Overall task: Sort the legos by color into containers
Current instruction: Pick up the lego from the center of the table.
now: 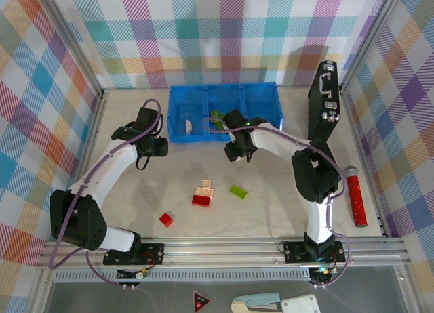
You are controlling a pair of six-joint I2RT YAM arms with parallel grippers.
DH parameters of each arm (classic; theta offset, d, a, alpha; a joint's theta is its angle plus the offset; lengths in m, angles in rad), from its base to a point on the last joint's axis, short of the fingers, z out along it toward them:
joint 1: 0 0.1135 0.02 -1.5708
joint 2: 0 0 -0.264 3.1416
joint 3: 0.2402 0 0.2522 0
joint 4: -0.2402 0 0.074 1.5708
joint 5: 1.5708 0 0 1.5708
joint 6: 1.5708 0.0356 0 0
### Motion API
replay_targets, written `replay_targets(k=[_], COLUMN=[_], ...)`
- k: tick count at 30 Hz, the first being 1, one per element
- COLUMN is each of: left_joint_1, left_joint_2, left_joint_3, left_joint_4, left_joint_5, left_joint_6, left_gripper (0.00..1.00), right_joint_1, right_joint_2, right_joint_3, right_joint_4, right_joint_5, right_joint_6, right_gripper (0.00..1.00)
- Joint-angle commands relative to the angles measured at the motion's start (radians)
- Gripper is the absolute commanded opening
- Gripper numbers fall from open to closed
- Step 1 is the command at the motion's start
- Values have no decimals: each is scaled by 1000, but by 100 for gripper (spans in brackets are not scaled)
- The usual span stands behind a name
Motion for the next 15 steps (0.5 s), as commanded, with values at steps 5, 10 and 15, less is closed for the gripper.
replay_targets(k=[5,10,15], left_joint_1=[15,15,15], left_joint_2=[-33,-31,-27], left_joint_3=[-26,-24,-23], left_joint_4=[18,18,21], left_joint_5=[-25,-30,-24], left_joint_6=[12,16,19], left_gripper=[43,43,43], right_joint_1=[5,5,5], right_joint_2=[65,97,117], right_joint_3=[36,39,50], right_joint_4=[18,22,18], right_joint_5=[29,35,22], right_joint_6=[-32,-39,-40], right_gripper=[61,61,61])
